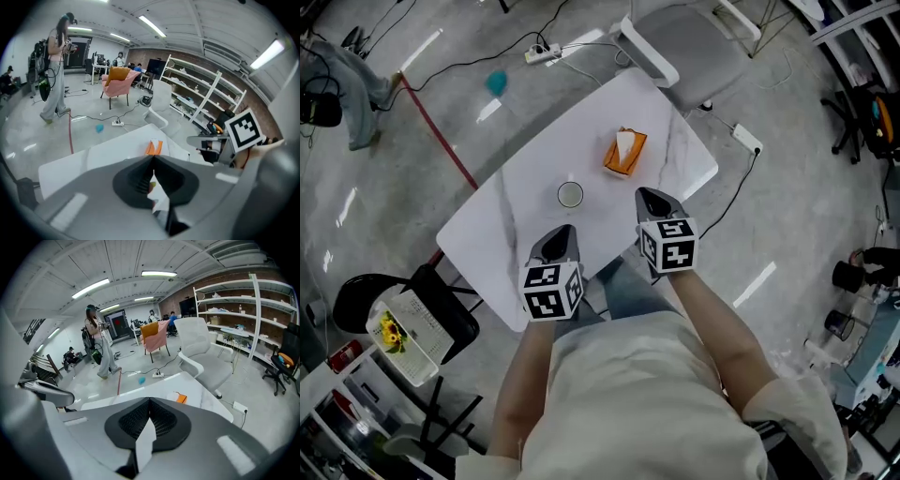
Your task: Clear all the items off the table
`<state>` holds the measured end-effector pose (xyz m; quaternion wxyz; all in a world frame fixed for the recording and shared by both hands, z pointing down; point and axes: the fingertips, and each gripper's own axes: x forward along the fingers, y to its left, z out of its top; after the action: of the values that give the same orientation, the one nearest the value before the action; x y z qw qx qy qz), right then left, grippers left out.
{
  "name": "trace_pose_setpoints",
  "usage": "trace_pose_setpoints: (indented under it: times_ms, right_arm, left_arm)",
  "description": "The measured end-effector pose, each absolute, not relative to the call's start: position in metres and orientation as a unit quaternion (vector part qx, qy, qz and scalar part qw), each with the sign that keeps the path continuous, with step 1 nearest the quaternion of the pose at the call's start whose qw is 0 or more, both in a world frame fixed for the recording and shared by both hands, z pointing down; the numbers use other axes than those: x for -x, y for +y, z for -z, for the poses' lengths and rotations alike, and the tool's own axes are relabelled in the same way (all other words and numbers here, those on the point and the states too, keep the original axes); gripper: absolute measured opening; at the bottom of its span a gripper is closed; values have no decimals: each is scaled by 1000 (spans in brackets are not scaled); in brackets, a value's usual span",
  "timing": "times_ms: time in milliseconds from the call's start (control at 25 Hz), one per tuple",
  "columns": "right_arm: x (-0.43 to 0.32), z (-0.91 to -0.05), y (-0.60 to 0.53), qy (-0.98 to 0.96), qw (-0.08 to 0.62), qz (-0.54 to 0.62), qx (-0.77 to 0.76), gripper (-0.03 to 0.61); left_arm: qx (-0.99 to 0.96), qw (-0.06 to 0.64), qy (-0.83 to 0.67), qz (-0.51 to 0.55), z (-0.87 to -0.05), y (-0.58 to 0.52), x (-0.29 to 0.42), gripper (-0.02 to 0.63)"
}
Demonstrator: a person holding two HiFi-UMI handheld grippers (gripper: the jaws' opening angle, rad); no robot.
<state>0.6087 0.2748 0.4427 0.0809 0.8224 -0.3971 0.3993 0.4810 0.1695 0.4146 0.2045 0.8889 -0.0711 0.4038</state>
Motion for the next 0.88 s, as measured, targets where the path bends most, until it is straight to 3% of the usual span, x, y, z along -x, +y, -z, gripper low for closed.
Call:
trace_pose_setpoints:
  times_ms: [440, 760, 880]
  right_arm:
    - [-655, -498, 256, -411, 86, -426, -802, 25]
    - [-673, -549, 251, -393, 86, -461, -791, 125]
    - [-676, -575, 249, -385, 84, -486, -780, 198]
  left_arm:
    - [-869, 230, -125, -419, -449, 169, -493, 9]
    - [-857, 242, -135, -434, -477, 170, -501, 9]
    - [-851, 249, -139, -441, -488, 172, -502, 9]
